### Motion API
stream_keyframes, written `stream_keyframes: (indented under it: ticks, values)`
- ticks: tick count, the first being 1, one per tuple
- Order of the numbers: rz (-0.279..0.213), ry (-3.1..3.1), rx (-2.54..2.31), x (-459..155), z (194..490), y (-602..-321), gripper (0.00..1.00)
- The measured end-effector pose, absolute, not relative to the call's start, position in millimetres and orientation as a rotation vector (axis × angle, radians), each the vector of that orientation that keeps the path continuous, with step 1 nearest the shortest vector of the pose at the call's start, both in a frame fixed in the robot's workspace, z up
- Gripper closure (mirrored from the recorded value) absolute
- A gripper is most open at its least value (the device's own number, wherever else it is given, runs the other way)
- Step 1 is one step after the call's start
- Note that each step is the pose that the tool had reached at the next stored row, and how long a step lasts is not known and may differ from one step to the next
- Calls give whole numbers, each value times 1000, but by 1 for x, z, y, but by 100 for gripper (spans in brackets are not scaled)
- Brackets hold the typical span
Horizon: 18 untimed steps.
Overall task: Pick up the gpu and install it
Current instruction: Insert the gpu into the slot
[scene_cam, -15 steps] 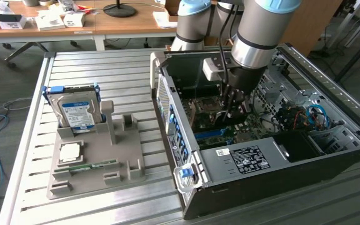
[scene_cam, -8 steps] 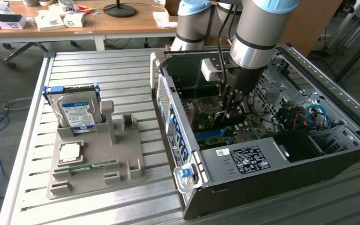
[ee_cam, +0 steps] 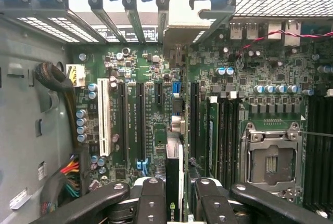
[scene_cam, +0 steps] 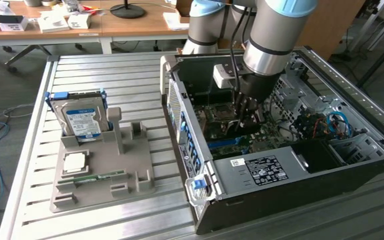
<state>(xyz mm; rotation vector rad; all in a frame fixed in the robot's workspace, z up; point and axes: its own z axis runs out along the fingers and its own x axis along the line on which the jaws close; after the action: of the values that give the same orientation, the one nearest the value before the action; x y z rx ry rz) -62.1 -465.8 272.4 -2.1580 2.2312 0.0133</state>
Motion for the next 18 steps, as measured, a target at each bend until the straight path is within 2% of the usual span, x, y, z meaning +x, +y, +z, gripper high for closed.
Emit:
stream_keyframes:
  ticks: [18]
  values:
    - [10,2233,-2160,-67,265,-466,74]
